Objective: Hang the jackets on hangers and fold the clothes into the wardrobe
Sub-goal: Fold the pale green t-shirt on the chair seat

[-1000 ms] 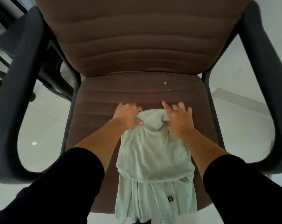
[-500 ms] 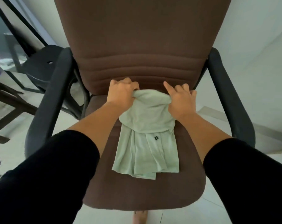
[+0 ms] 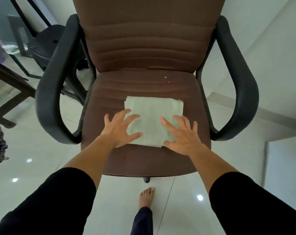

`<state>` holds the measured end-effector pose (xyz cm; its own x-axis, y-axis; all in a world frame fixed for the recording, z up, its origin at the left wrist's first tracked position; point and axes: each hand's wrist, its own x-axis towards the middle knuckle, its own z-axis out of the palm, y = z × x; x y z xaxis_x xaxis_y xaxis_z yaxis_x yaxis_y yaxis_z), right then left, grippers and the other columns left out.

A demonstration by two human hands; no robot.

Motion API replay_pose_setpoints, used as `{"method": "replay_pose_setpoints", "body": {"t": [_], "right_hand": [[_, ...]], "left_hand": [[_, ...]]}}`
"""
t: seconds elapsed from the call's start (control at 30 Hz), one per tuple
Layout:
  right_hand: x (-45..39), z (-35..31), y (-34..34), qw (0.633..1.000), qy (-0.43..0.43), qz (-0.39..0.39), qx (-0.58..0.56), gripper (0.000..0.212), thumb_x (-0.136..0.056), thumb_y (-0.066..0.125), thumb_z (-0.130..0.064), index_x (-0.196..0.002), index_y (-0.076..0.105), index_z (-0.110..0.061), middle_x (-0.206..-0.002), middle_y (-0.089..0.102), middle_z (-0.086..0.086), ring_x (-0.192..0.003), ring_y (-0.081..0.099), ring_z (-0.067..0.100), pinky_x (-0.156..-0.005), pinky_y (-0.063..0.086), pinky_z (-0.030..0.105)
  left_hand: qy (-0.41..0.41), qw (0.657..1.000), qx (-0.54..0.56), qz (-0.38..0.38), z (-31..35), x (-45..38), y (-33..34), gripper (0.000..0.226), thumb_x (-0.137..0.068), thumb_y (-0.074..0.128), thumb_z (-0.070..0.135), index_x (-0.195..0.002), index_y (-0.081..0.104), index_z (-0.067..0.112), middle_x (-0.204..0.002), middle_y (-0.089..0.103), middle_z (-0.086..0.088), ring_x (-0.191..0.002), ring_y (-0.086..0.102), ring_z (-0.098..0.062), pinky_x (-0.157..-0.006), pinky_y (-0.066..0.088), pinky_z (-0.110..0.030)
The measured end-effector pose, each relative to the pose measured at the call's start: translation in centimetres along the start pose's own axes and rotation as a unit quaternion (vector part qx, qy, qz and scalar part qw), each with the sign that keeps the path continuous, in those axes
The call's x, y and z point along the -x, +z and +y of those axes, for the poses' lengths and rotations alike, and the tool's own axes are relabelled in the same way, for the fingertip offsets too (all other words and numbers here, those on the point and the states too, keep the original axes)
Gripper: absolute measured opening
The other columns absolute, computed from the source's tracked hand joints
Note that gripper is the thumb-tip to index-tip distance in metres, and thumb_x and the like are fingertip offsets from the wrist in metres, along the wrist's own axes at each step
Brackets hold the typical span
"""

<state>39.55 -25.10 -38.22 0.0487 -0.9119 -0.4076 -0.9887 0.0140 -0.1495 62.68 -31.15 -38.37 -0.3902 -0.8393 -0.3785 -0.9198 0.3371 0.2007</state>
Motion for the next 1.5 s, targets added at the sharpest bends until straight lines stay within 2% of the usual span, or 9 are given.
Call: {"method": "replay_pose_setpoints", "body": {"t": [0.13,0.27,0.4,0.53,0.7,0.87,1.03,1.2,1.5], "right_hand": [[-2.6,0.0,2.5,0.996,0.058,-0.015,-0.060,0.074,-0.083,0.037,-0.071,-0.137,-0.012,-0.060,-0.154,-0.025,0.001,-0.142,-0.019,0.036,-0.111,-0.004,0.063],[-5.4,0.2,4.7,0.981,0.131,-0.013,-0.145,0.085,-0.073,0.045,-0.078,-0.137,-0.009,-0.061,-0.153,-0.029,0.006,-0.142,-0.017,0.040,-0.113,-0.002,0.060],[-7.4,0.3,5.5,0.979,0.124,0.023,-0.159,0.095,-0.068,0.055,-0.075,-0.139,-0.006,-0.059,-0.155,-0.013,0.015,-0.143,-0.011,0.036,-0.115,-0.001,0.054],[-8.7,-0.1,5.8,0.967,0.075,0.082,-0.229,0.111,-0.064,0.070,-0.065,-0.145,-0.003,-0.046,-0.146,0.019,0.008,-0.133,0.019,0.027,-0.112,0.017,0.040],[-9.7,-0.4,5.9,0.930,0.079,0.066,-0.352,0.114,-0.064,0.081,-0.045,-0.147,0.003,-0.043,-0.144,0.022,0.011,-0.136,0.028,0.024,-0.112,0.026,0.032],[-9.2,-0.3,4.9,0.911,0.074,0.026,-0.405,0.108,-0.064,0.083,-0.036,-0.145,0.013,-0.047,-0.144,0.037,0.011,-0.135,0.033,0.025,-0.113,0.028,0.034],[-6.3,-0.4,1.3,0.896,0.092,0.034,-0.432,0.104,-0.064,0.084,-0.032,-0.144,0.018,-0.047,-0.147,0.035,0.002,-0.137,0.030,0.019,-0.113,0.028,0.031],[-1.9,-0.2,-6.4,0.907,0.103,0.093,-0.398,0.105,-0.064,0.083,-0.040,-0.146,0.017,-0.043,-0.145,0.036,0.007,-0.135,0.033,0.024,-0.112,0.029,0.034],[16.8,1.9,-18.8,0.883,0.170,0.263,-0.350,0.105,-0.063,0.081,-0.046,-0.147,0.019,-0.037,-0.147,0.036,0.004,-0.136,0.033,0.024,-0.109,0.030,0.033]], "left_hand": [[-0.075,0.993,0.089,-0.012,-0.1,-2.1,2.0,0.076,-0.077,0.038,0.077,-0.140,-0.001,0.058,-0.156,-0.018,-0.001,-0.145,-0.001,-0.030,-0.110,0.008,-0.065],[-0.104,0.990,0.089,-0.040,0.1,-4.6,4.0,0.092,-0.069,0.043,0.082,-0.137,-0.015,0.059,-0.153,-0.026,-0.008,-0.141,0.011,-0.035,-0.109,0.020,-0.056],[-0.064,0.987,0.143,-0.028,0.3,-7.1,4.4,0.106,-0.060,0.061,0.077,-0.137,-0.010,0.061,-0.153,-0.024,-0.013,-0.139,0.011,-0.037,-0.112,0.021,-0.048],[-0.066,0.961,0.268,-0.016,0.1,-8.4,5.0,0.123,-0.050,0.079,0.063,-0.141,-0.002,0.055,-0.155,-0.018,-0.009,-0.145,0.000,-0.030,-0.118,0.017,-0.042],[-0.073,0.942,0.327,0.015,0.1,-8.9,5.3,0.131,-0.046,0.087,0.052,-0.145,0.001,0.048,-0.144,0.009,-0.005,-0.133,0.030,-0.024,-0.112,0.029,-0.034],[-0.089,0.938,0.333,0.021,0.5,-8.6,4.5,0.136,-0.043,0.090,0.046,-0.147,0.003,0.042,-0.137,0.020,-0.002,-0.127,0.035,-0.022,-0.108,0.032,-0.034],[-0.076,0.942,0.326,0.023,1.7,-6.9,0.4,0.130,-0.047,0.090,0.043,-0.149,0.010,0.032,-0.143,0.017,-0.002,-0.133,0.029,-0.022,-0.110,0.028,-0.031],[-0.035,0.948,0.311,0.048,5.2,-4.1,-7.3,0.127,-0.051,0.087,0.046,-0.149,0.009,0.032,-0.147,0.014,-0.002,-0.136,0.026,-0.023,-0.113,0.028,-0.037],[0.150,0.932,0.315,0.095,17.7,6.2,-19.9,0.128,-0.048,0.089,0.044,-0.150,0.014,0.028,-0.143,0.021,-0.004,-0.132,0.029,-0.022,-0.109,0.028,-0.033]]}}
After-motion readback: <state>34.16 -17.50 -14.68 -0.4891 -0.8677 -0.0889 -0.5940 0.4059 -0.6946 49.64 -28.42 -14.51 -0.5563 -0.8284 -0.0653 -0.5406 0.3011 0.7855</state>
